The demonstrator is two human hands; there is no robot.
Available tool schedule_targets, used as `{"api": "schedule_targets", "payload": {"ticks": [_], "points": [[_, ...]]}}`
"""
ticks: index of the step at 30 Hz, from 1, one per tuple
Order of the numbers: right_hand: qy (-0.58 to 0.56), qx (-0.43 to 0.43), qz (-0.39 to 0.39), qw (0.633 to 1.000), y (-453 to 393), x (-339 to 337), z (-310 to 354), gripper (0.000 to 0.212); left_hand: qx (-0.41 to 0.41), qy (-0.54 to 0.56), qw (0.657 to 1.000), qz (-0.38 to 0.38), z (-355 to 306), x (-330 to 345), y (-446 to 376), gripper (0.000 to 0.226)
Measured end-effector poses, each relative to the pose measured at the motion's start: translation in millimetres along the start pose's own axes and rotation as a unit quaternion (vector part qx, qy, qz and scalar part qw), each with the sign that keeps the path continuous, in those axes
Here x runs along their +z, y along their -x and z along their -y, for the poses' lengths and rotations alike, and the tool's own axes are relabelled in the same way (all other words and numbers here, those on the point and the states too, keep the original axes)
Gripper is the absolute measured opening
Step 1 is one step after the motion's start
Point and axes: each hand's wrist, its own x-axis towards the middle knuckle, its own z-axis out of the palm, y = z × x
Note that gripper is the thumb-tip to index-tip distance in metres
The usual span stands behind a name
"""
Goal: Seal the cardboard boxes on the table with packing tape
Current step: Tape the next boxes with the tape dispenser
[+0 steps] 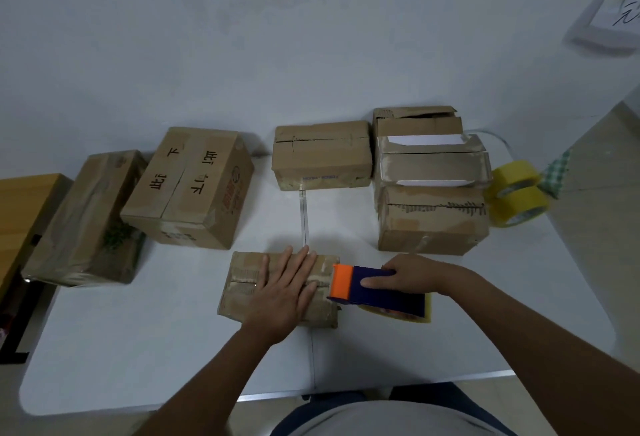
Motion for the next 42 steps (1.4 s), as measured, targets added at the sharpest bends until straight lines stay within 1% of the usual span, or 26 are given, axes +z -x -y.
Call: {"api": "schedule_targets", "payload": {"ticks": [2,5,8,13,15,19,23,24,26,28,30,34,39,42], "points": [[-0.006,0.013,0.025,1.0,-1,-3,2,0.072,0.003,0.0,1.0,-0.002,-2,-1,0,0.056],[-0.038,0.024,0.059,0.997,0,-4,1,0.072,0.0,-0.003,1.0,-0.009,-3,-2,0,0.057],[-0.058,0.022,0.064,0.996,3,-3,-4,0.08,-0.003,0.0,1.0,-0.005,-3,-1,0,0.056],[-0.022,-0.024,0.033,0.999,4,-5,-14,0.071,-0.003,0.01,1.0,0.002,-4,-2,-1,0.059],[-0.004,-0.025,0.026,0.999,9,-12,-24,0.067,-0.006,0.006,1.0,-0.001,-5,-3,-2,0.061],[-0.016,-0.015,0.029,0.999,20,-21,-40,0.064,-0.011,0.0,1.0,0.004,-6,-5,-2,0.065],[-0.037,-0.032,0.044,0.998,21,-21,-39,0.052,-0.011,0.018,1.0,-0.001,-9,-12,-4,0.067],[-0.052,-0.033,0.045,0.997,22,-21,-39,0.049,-0.006,0.018,1.0,-0.002,-10,-14,-5,0.07],[-0.063,-0.036,0.032,0.997,23,-21,-42,0.046,0.039,0.019,0.999,0.003,-13,-17,-7,0.08],[-0.05,-0.043,0.016,0.998,24,-21,-42,0.046,0.095,0.017,0.995,0.035,-14,-18,-10,0.101],[-0.04,-0.046,0.01,0.998,23,-22,-43,0.049,0.115,-0.002,0.992,0.042,-12,-18,-14,0.114],[-0.04,-0.045,0.008,0.998,23,-24,-46,0.05,0.114,-0.01,0.993,0.019,-9,-15,-14,0.111],[-0.027,-0.037,0.002,0.999,21,-22,-59,0.042,0.112,-0.019,0.993,0.022,-10,-15,-13,0.108],[-0.025,-0.017,-0.001,1.0,24,-26,-68,0.049,0.116,-0.025,0.993,0.026,-9,-15,-15,0.109]]}}
